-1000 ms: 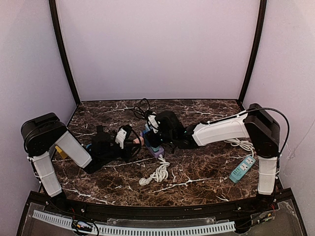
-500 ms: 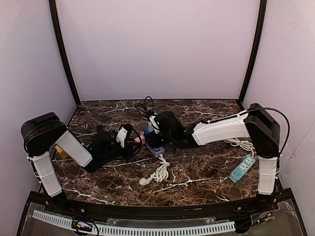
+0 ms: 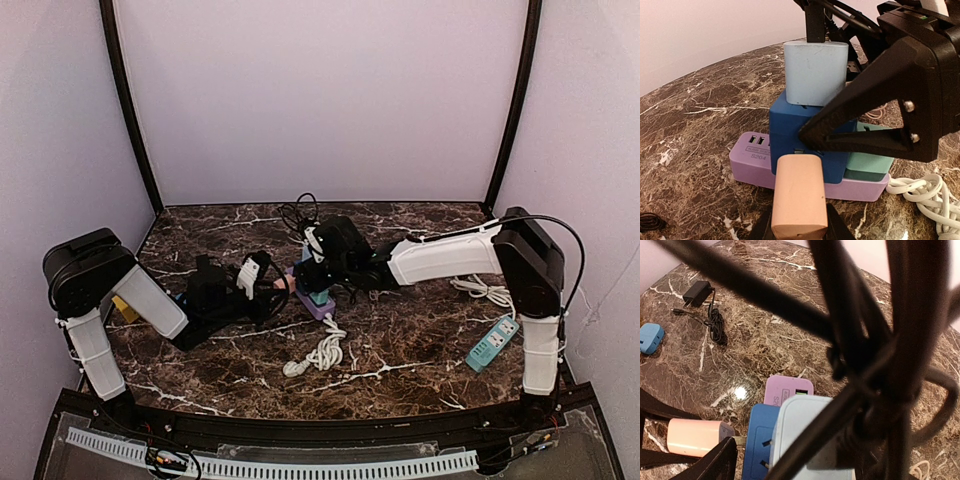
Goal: Insert the plug
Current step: Insert the plug into the socket.
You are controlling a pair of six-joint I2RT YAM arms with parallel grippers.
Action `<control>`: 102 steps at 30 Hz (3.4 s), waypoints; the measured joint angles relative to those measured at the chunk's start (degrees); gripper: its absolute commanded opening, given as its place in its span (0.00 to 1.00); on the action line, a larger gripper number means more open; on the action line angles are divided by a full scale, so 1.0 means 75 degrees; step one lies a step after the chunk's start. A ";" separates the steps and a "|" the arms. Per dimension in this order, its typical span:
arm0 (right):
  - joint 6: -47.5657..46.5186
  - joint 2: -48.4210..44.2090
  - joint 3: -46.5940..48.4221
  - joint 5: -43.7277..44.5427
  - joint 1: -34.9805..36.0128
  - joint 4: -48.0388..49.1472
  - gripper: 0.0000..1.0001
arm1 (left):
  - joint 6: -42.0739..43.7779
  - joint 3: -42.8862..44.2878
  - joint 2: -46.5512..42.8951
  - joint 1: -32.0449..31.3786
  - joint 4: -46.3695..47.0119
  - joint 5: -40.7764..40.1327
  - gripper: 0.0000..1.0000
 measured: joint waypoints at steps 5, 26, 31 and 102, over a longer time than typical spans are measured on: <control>0.0017 0.0268 0.0245 -0.0245 -0.0020 0.0044 0.69 | 0.0009 0.0003 0.0000 0.0000 -0.0003 0.0000 0.01; -0.0087 0.0335 0.0286 -0.0431 -0.0064 0.0052 0.00 | 0.0079 0.0239 0.0175 0.0000 -0.0154 -0.0061 0.01; -0.0291 0.0347 0.0291 -0.0373 -0.0038 0.0038 0.00 | 0.0079 0.0286 0.0195 -0.0015 -0.0239 -0.0079 0.01; -0.3879 -0.2996 -0.2031 -0.5117 -0.1230 -0.1207 0.84 | 0.0597 0.0478 0.0064 -0.0236 -0.0968 0.0227 0.01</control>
